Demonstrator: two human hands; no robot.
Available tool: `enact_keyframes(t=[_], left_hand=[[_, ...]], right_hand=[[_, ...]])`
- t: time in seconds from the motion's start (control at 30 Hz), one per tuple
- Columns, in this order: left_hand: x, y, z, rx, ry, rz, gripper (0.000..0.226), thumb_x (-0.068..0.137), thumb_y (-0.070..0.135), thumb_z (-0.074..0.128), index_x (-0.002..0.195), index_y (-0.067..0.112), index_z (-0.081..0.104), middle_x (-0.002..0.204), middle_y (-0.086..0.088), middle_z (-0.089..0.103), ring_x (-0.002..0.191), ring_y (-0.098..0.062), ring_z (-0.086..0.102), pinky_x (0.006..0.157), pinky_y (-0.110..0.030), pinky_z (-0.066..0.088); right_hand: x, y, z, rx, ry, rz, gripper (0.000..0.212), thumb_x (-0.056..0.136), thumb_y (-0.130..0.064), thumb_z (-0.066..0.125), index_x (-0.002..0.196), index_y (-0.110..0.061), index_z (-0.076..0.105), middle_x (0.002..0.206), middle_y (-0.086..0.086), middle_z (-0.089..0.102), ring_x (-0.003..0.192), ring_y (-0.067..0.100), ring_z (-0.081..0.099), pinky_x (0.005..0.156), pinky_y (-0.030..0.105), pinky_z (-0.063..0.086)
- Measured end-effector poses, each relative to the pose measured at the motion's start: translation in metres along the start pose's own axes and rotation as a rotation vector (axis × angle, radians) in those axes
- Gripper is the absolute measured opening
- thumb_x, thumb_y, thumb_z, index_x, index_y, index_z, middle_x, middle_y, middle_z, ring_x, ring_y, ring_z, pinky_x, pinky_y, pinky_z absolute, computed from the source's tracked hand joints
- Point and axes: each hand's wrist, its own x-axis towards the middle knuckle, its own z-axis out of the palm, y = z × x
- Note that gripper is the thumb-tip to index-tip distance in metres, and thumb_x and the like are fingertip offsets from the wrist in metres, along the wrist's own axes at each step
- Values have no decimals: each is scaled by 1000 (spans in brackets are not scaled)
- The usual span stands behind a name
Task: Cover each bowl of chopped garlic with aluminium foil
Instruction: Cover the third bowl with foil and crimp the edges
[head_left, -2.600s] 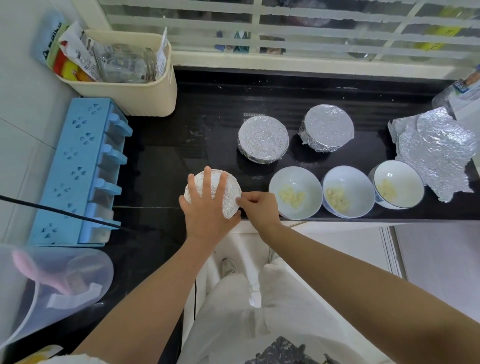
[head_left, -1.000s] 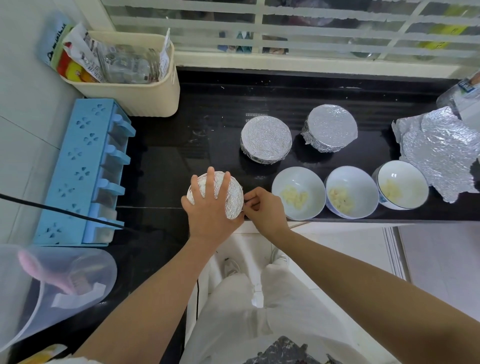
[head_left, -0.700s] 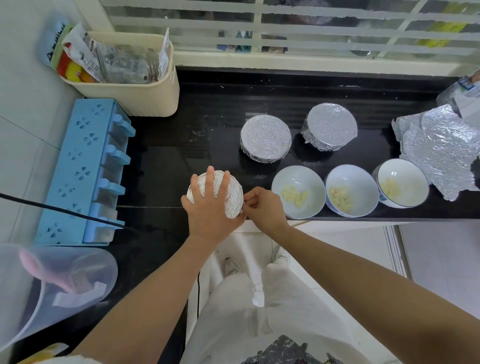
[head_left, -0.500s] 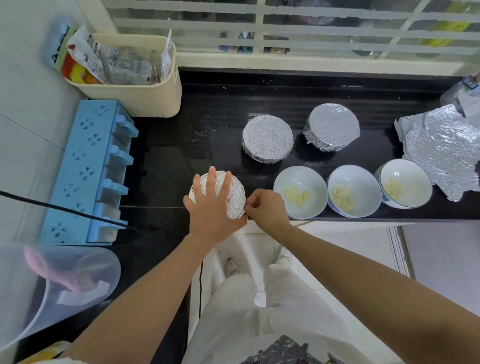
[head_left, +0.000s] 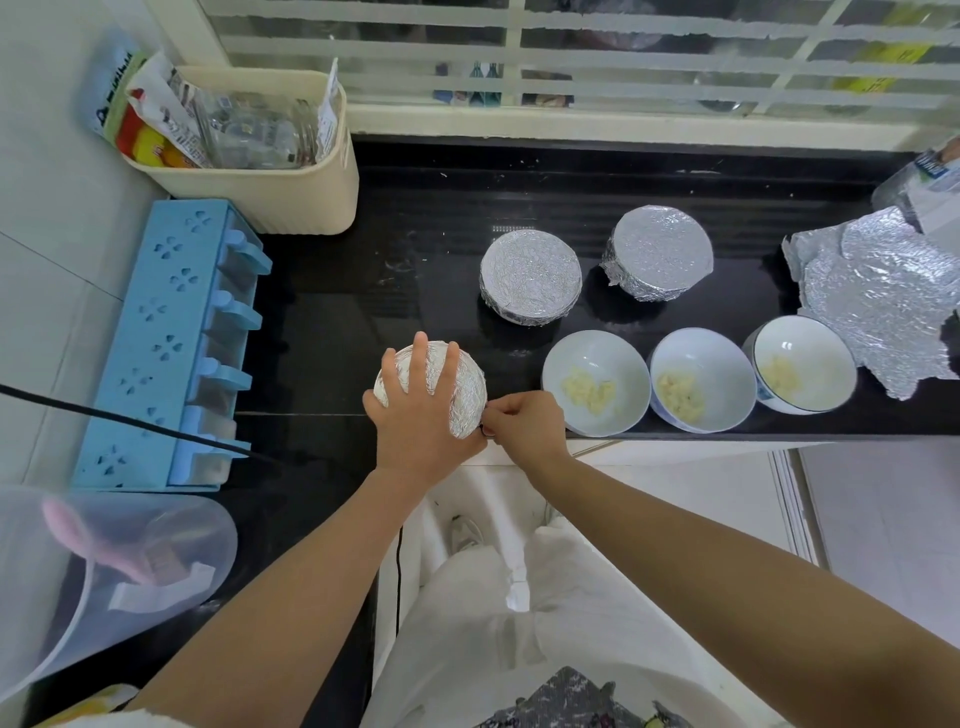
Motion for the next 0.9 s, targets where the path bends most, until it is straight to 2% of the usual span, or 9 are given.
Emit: enact_keyframes(t=[0.1, 0.17, 0.27, 0.37, 0.47, 0.53, 0.63, 0.77, 0.9], left_hand=[[1, 0, 0, 12, -10, -15, 100, 69, 82, 38, 154, 30, 23, 163, -10, 15, 143, -43, 23, 98, -66, 37], [1, 0, -1, 18, -27, -14, 101, 69, 81, 38, 154, 30, 22, 163, -10, 15, 143, -43, 22, 97, -66, 37], [1, 0, -5, -36, -48, -36, 102, 69, 81, 45, 154, 30, 20, 163, -10, 14, 143, -43, 20, 98, -67, 35], [6, 3, -11, -105, -103, -117, 109, 70, 80, 56, 155, 33, 8, 164, -8, 1, 146, -41, 9, 104, -66, 29], [7, 11, -19, -178, -146, -237, 117, 68, 81, 60, 155, 32, 0, 163, -6, -8, 146, -39, 3, 108, -62, 23], [2, 17, -22, -211, -114, -308, 122, 65, 83, 61, 156, 27, 1, 163, -5, -2, 145, -37, 6, 108, -60, 20], [-5, 18, -24, -241, -80, -381, 129, 63, 88, 57, 156, 18, 2, 161, -7, 7, 147, -35, 3, 110, -66, 14], [-8, 14, -17, -214, -41, -283, 129, 60, 93, 47, 157, 19, 5, 163, -12, 2, 149, -40, -5, 110, -72, 8], [-6, 10, -5, -95, -12, -102, 115, 63, 87, 49, 155, 24, 19, 163, -10, 11, 147, -44, 11, 105, -73, 26]], right_hand=[[-7, 0, 2, 47, -2, 4, 14, 81, -15, 69, 75, -4, 76, 77, 11, 73, 69, 23, 63, 76, 38, 55], [-8, -1, 3, 61, 24, 11, 9, 81, -10, 69, 80, -10, 78, 79, 1, 74, 80, 20, 68, 80, 35, 56], [-3, -5, 5, 59, 22, 28, 14, 78, -4, 67, 76, -12, 78, 72, -1, 71, 77, 23, 69, 80, 40, 58], [10, -16, 4, 19, 27, 20, 20, 73, 0, 59, 69, -10, 75, 64, 6, 68, 65, 22, 62, 71, 42, 60], [26, -29, 0, -115, 25, -26, 18, 73, 0, 54, 73, 1, 71, 66, 18, 59, 63, 20, 47, 58, 31, 50], [34, -35, -4, -189, 18, -62, 20, 74, 0, 53, 78, 2, 72, 74, 21, 63, 65, 17, 45, 61, 34, 50], [40, -40, -9, -217, -26, -82, 24, 80, -2, 54, 85, -8, 77, 90, 3, 73, 75, 15, 58, 69, 28, 51], [43, -37, -9, -241, -33, -115, 26, 82, -3, 53, 86, -11, 77, 93, 0, 74, 82, 21, 64, 69, 28, 49], [41, -33, -11, -240, -48, -157, 25, 82, -2, 52, 87, -5, 76, 87, 15, 72, 73, 30, 58, 65, 28, 47]])
